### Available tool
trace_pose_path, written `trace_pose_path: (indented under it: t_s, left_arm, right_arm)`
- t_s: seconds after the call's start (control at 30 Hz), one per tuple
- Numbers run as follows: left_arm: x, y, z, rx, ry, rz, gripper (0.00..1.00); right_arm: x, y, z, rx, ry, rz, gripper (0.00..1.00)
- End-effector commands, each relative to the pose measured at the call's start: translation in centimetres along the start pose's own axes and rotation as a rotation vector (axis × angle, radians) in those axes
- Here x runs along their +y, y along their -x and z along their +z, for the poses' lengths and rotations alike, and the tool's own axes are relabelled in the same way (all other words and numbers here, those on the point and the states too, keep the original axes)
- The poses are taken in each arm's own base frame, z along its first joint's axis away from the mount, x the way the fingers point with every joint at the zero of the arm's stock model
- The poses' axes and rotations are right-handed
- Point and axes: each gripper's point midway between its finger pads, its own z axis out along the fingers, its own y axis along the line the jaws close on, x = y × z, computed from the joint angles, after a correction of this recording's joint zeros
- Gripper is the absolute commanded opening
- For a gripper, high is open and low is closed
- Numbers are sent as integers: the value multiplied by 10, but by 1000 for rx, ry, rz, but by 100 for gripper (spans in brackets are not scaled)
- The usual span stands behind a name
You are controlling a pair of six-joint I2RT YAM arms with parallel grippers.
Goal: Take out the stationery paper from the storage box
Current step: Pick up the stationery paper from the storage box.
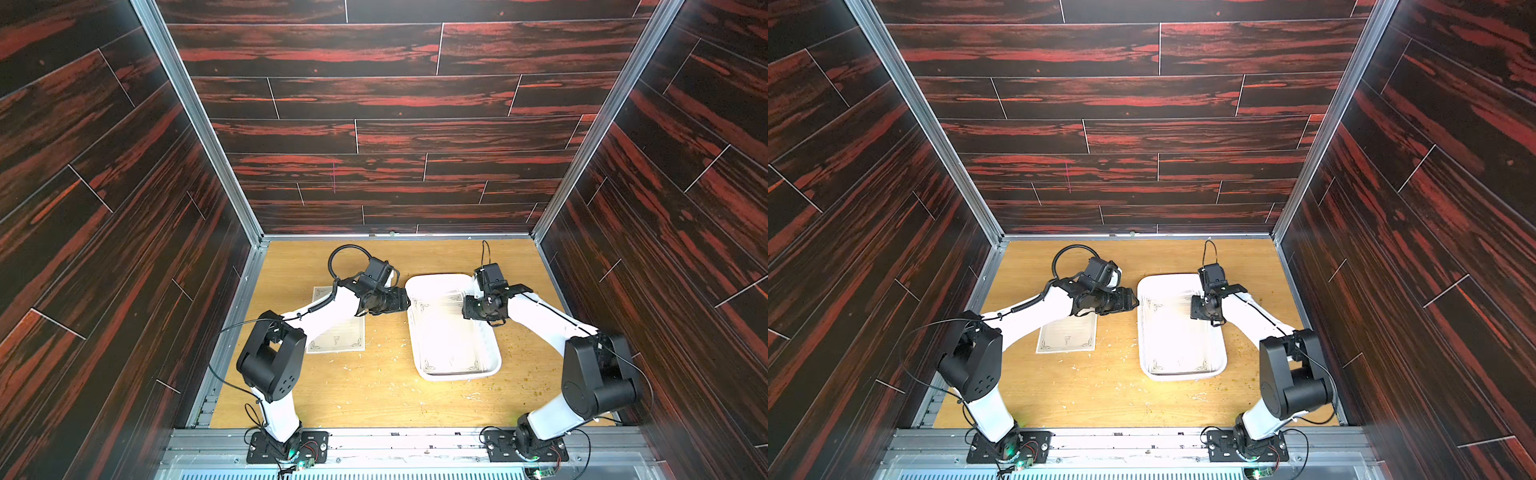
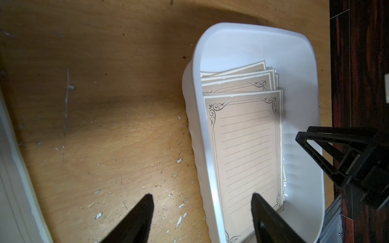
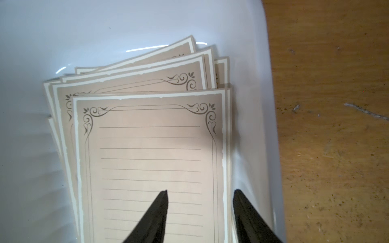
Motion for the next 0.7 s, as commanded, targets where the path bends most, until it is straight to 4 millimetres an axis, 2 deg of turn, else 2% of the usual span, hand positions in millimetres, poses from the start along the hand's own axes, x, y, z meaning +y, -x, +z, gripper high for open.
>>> trace_pose_path:
  t_s: [0.0, 0.27, 0.67]
  left_arm:
    - [-3, -6, 0, 38, 1, 9, 75]
    - [-4, -8, 3, 57, -1, 13, 75]
    - [-5, -7, 7, 66, -4, 20, 75]
  right_arm:
    - [-3, -4, 12, 26, -6, 21, 54]
    - [-6, -12, 33, 65, -25, 38, 63]
    - [5, -19, 47, 107, 34, 54, 63]
